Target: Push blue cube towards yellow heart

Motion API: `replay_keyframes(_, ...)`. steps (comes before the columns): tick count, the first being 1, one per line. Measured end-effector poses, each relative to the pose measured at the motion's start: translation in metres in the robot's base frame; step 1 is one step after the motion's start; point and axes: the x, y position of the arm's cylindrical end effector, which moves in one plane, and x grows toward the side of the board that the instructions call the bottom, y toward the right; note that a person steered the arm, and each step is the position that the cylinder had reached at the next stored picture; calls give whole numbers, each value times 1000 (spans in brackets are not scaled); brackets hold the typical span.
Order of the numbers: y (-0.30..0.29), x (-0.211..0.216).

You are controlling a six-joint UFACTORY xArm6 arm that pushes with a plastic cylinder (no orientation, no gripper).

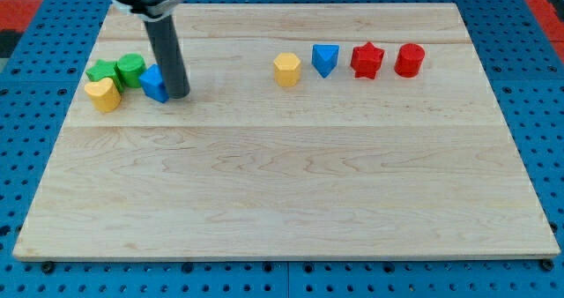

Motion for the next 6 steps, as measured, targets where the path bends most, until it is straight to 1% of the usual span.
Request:
replay_keyframes(1,5,-2)
replay_keyframes(2,41,-25)
replay_keyframes(3,42,-42)
replay_keyframes(4,6,-39)
replay_keyframes(5,-10,-18)
replay_keyframes(6,-17,-8)
